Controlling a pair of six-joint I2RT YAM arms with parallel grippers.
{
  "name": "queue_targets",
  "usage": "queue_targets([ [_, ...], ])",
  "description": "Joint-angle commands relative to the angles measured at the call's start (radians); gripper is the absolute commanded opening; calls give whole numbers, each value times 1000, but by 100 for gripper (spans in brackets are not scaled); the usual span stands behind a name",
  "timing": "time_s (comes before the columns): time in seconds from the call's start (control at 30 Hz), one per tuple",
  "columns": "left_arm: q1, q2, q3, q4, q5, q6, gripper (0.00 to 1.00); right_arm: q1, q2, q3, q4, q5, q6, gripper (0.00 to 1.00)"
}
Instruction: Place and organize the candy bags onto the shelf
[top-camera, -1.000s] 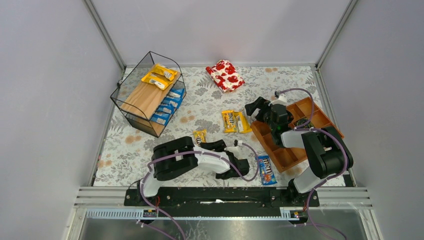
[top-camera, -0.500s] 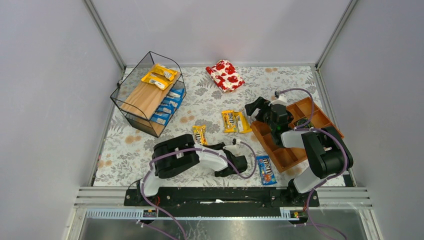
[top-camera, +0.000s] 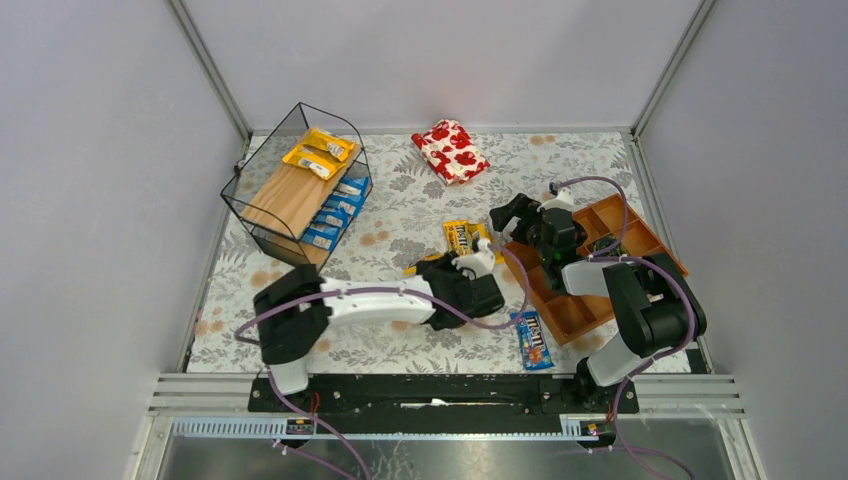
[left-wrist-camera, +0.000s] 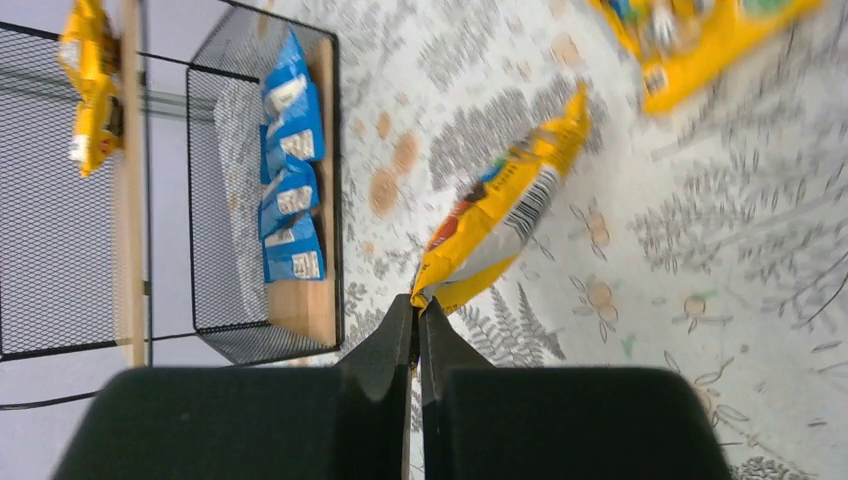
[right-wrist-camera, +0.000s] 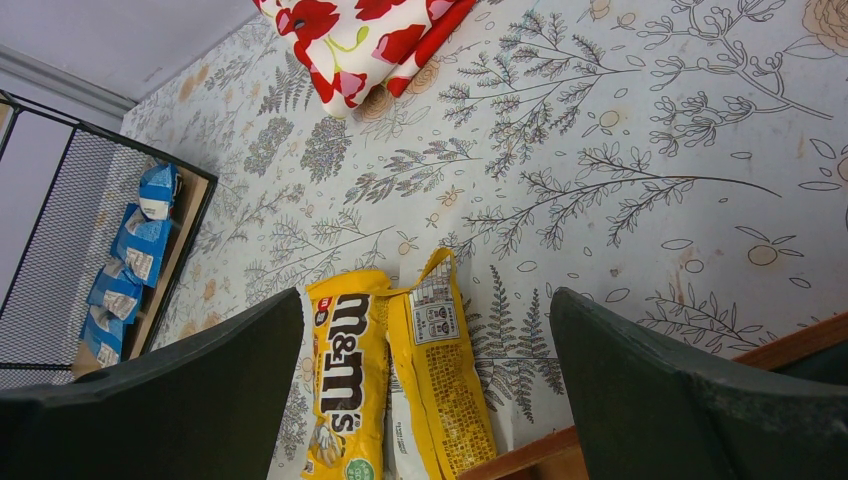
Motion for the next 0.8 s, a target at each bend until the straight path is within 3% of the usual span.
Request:
queue_targets([
  [0.0, 41, -163, 108, -22, 11, 36, 0, -9, 1, 16, 37, -7, 4, 100],
  [0.27, 186, -404, 280, -83, 111, 96, 0, -11, 6, 20, 35, -12, 6, 100],
  [0.5, 333, -496, 392, -150, -83, 252, 0, -10, 11, 22, 35, -15, 10, 100],
  [0.77, 610, -533, 350, -124, -133, 312, 0, -10, 12, 23, 35, -17, 11, 100],
])
